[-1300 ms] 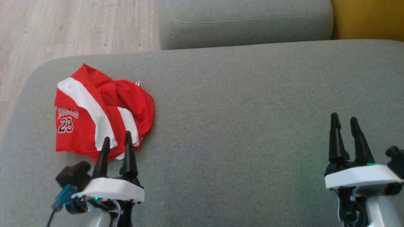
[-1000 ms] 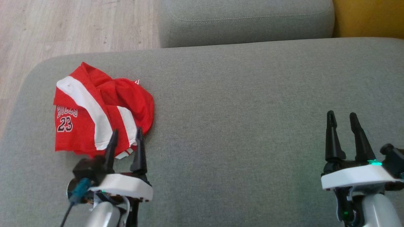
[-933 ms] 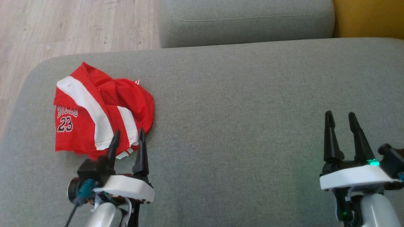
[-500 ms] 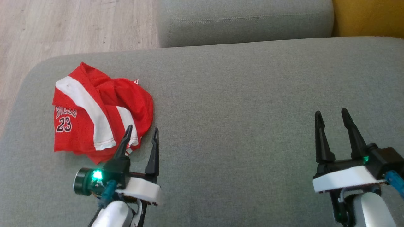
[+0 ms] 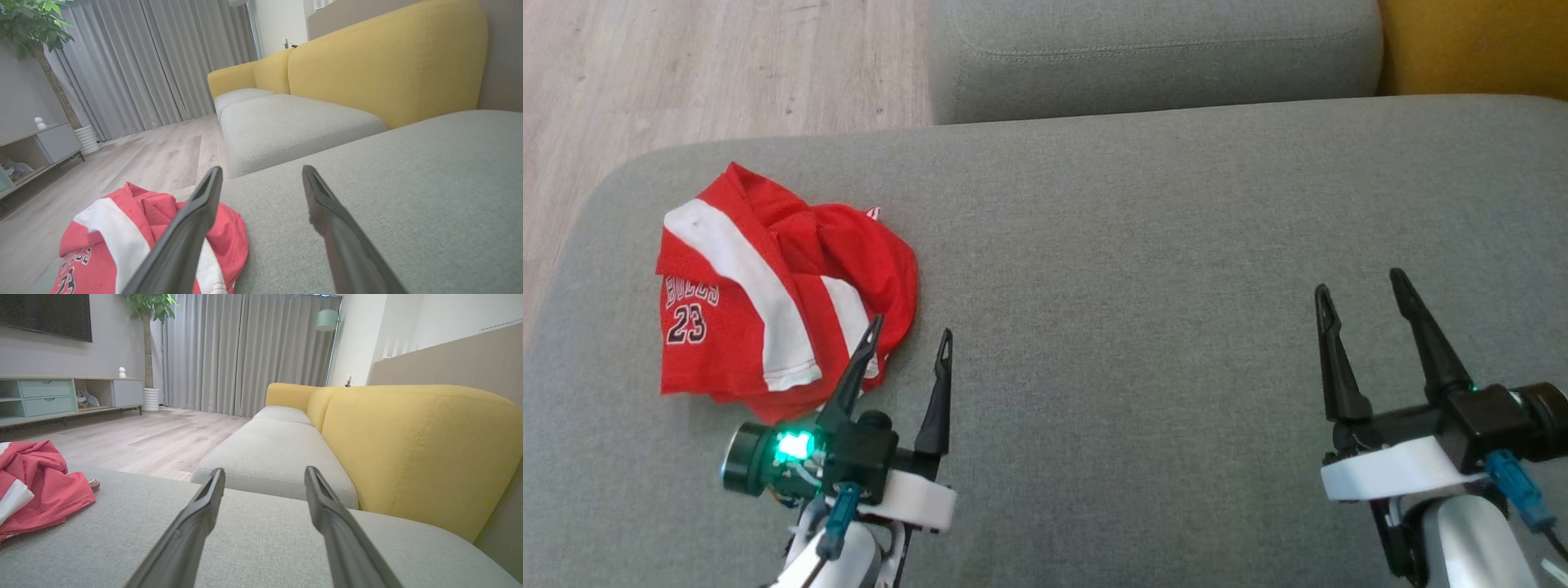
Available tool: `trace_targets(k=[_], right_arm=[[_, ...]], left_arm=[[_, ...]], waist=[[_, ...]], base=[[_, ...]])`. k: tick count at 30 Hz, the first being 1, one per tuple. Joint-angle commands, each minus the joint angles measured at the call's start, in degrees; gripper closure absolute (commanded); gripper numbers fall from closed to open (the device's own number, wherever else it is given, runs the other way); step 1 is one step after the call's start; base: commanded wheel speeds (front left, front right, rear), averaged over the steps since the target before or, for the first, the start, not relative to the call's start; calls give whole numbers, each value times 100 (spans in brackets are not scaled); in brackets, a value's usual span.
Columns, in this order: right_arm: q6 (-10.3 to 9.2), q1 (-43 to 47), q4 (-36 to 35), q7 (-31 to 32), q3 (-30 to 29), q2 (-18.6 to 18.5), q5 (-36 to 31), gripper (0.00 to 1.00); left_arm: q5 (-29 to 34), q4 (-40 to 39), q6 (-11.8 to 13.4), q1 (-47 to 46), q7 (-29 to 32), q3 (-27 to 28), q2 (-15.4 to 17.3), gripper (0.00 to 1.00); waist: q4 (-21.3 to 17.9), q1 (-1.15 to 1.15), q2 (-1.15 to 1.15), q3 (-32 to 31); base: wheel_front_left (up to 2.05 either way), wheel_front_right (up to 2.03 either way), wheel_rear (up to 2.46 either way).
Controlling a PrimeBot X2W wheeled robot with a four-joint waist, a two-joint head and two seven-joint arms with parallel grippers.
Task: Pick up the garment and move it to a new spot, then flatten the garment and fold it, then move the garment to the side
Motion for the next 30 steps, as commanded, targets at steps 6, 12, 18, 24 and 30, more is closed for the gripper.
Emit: trace_targets(k=[6,12,18,24,30], right_arm=[[-4,-247,-276,-156,-5,-47,7,0],[-4,-186,-119,-257,64,-49,-30,0],[-4,-146,206,-331,190,-51,67,0],[-4,-207,622,-331,280,-51,400,0],[-4,-248,656,-331,252,-51,468,0]], left_arm=[[10,-191,69,-210,-153,279,57,0],[-25,-155,-81,-39,-254,546,-108,0],[163,86,-307,75,-328,738,-247,0],[141,487,-527,138,-328,924,-435,0],[250,627,-682,133,-328,1118,-565,0]], waist=[[-18,0,0,12],[-13,0,0,16],[0,0,0,16],[-9,0,0,-5],[-8,0,0,7]], base=[[0,0,0],[0,0,0],[0,0,0],[0,0,0],[0,0,0]])
